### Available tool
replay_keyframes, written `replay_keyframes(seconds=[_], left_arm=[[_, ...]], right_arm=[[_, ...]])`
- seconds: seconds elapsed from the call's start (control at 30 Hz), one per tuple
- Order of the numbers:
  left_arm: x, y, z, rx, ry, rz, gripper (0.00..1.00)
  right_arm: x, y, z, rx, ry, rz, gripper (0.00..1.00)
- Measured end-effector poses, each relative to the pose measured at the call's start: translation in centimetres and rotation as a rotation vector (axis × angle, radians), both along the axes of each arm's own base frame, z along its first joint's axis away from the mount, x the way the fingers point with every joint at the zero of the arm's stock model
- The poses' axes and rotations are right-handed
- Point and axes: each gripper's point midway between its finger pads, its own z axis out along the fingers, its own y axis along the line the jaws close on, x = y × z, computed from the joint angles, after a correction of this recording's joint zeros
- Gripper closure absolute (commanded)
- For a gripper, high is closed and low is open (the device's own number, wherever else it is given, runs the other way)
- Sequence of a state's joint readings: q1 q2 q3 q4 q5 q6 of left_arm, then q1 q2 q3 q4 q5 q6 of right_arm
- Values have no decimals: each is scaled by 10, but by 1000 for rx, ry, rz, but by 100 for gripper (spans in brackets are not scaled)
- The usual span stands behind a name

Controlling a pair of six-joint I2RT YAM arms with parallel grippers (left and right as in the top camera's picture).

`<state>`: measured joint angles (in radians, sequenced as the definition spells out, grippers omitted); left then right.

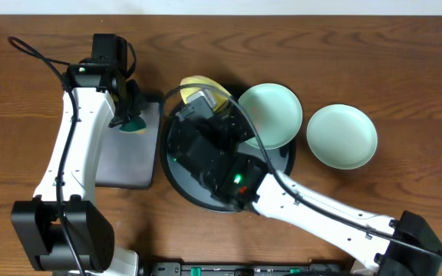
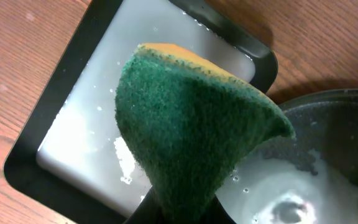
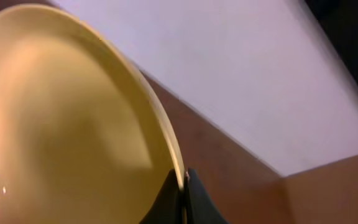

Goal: Clean dirty plates on tray and stack at the side
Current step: 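Carry the yellow plate right and lower it onto the green plate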

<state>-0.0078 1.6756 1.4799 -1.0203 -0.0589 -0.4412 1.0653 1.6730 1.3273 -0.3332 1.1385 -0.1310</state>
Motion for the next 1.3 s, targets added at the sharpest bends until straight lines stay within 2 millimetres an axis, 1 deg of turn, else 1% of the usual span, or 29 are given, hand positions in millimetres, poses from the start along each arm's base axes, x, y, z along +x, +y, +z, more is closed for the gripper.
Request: replay_keyframes(seconds=[0.03,0.1,0.23,0.37,0.47,0.57,0.63,0.7,0.73,0.77,0.8,0.9,0.97,1.03,1.07,1.1,1.13,1.17,1.2,1.23,1.3], left_arm=[[0,0,0,0,0,0,92],[0,0,0,0,0,0,92],[0,0,0,0,0,0,92],[0,0,0,0,0,0,92],[0,0,0,0,0,0,92],[0,0,0,0,0,0,92],[0,0,0,0,0,0,92],[0,0,0,0,-1,0,92],[0,0,0,0,-1,0,92],[0,0,0,0,-1,0,92],[0,0,0,0,-1,0,92],[0,0,0,0,0,0,92],[0,0,0,0,-1,0,92],[0,0,0,0,-1,0,92],[0,0,0,0,-2,0,92],[0,0,0,0,-1,0,92],[0,0,0,0,-2,0,92],[1,0,0,0,-3,0,92],[1,0,0,0,-4,0,92],[1,0,0,0,-5,0,92],[2,0,0,0,-6,0,92]], right_arm=[[0,0,11,-7,-44,-17,99],[1,-1,24,-21,-92,-44,99],[2,-7,41,-66,-135,-75,99],[0,-12,49,-88,-142,-84,99],[-1,-14,47,-114,-132,-88,99],[-5,-20,33,-158,-79,-77,99],[-9,-25,9,-178,15,-40,99],[-13,-26,-18,-145,133,4,99],[-15,-27,-29,-114,186,19,99],[-16,-25,-36,-91,222,32,99],[-18,-22,-50,-16,300,56,99],[-18,-13,-72,166,456,103,99],[-15,-14,-78,277,547,127,99],[-6,-24,-75,390,609,136,99],[4,-39,-65,490,632,131,99],[9,-48,-60,541,640,127,99],[18,-66,-50,616,643,116,99],[23,-77,-45,657,645,105,99],[32,-101,-37,724,637,78,99],[37,-121,-33,774,644,49,99],[44,-156,-36,847,661,-19,99]])
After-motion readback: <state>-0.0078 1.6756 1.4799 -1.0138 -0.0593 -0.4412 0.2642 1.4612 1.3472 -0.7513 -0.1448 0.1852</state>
